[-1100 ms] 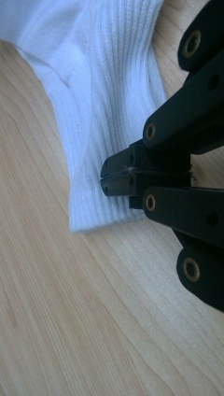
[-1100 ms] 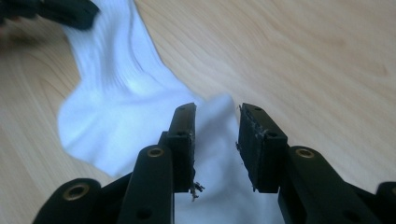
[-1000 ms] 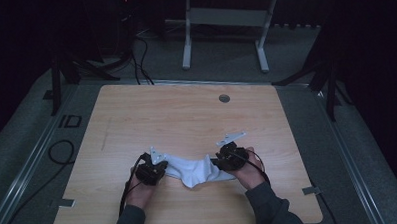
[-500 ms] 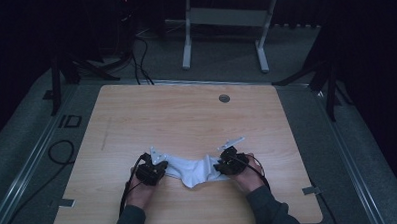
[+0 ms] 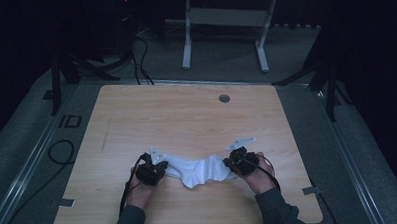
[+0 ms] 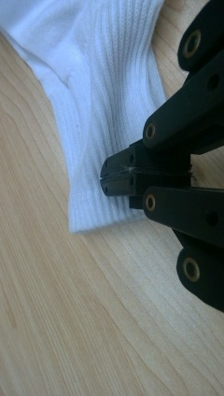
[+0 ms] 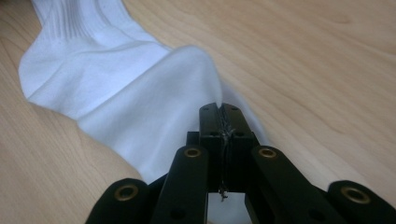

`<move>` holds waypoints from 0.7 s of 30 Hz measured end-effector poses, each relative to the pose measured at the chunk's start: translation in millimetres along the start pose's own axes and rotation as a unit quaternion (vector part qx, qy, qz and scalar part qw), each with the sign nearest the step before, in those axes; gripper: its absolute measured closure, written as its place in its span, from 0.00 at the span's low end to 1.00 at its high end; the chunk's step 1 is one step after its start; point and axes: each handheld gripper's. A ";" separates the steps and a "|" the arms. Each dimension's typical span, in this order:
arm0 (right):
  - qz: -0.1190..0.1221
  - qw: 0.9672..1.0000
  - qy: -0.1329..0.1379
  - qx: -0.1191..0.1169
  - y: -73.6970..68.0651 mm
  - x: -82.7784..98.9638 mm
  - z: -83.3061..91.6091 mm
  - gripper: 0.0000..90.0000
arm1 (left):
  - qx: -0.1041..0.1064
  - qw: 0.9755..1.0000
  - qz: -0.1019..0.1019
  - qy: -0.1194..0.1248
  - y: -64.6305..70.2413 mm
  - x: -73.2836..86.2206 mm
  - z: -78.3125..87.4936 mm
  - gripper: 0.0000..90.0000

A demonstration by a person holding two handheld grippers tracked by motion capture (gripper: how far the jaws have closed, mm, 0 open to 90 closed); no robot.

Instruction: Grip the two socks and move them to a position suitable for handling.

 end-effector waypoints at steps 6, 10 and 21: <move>0.002 1.000 0.006 0.019 11.2 -1.4 19.4 0.98 | 0.000 1.000 0.002 0.002 0.3 0.2 -0.2 0.99; -0.003 1.000 0.015 0.022 16.4 -1.0 29.3 0.98 | 0.001 1.000 0.000 0.000 0.4 0.1 -0.1 0.99; -0.024 1.000 -0.011 0.004 25.6 8.3 10.2 0.98 | 0.002 1.000 0.000 -0.001 0.3 0.3 0.1 0.99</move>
Point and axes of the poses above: each handheld gripper's, and its own axes: z roughly backward along the jaws, x roughly out of its underside, y roughly to its right, and after that the axes turned 2 degrees about -x, right-handed
